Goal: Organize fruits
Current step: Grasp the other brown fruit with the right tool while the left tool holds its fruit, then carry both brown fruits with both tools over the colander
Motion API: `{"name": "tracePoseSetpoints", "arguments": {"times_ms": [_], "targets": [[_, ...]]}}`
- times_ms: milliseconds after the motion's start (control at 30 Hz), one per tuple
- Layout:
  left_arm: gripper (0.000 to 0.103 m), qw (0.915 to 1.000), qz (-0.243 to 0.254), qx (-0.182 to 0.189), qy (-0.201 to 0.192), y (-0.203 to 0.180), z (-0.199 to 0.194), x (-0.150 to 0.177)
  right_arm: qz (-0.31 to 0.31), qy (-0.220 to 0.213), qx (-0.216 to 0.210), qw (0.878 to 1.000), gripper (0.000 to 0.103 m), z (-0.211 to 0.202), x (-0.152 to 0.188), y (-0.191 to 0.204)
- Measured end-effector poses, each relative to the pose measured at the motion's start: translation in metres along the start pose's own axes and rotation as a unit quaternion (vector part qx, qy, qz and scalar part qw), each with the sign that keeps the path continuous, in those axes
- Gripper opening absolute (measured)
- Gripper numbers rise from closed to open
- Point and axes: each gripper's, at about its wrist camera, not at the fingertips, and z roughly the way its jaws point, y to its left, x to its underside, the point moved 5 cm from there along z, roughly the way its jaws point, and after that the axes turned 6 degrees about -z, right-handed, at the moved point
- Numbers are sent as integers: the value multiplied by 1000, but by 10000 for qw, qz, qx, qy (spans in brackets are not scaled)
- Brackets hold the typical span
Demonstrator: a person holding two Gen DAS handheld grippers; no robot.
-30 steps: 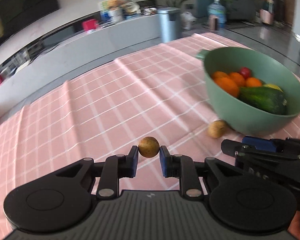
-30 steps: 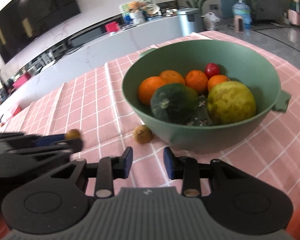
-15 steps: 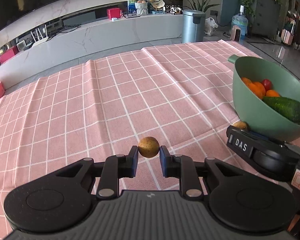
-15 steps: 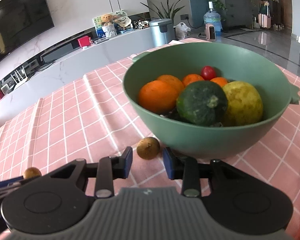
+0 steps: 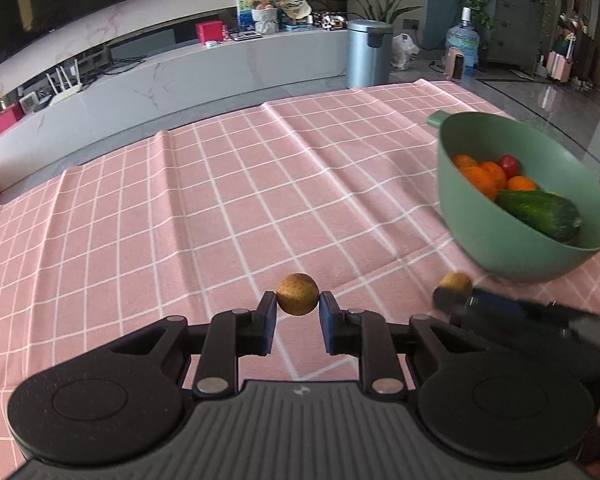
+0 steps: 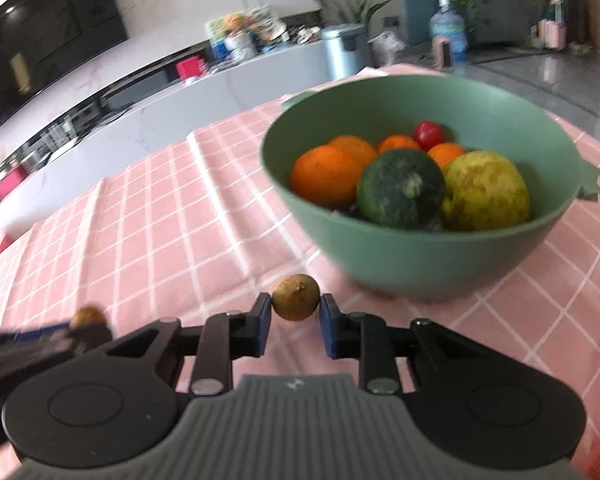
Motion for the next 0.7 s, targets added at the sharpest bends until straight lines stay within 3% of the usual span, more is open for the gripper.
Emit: {"name": "tracePoseSetpoints", "arguments": {"times_ms": [200,333,467,700], "targets": [[25,9979,-349,506,192,-14,-20,3,-108,249,-759,9967,21,-32,1,-14],[25,9974,-217,645,217,-30,-39,5,-276,356,-1153,9923,21,-55,-8,-33],[25,9940,-215,1032,286,-49,-54,-3,-500,294,-1259,9904,21,-79,-18,-61],[25,9806,-301,1878,474,-90,-65,-33,-903,148,-1164,9890,21,-105,-51,-112]]}}
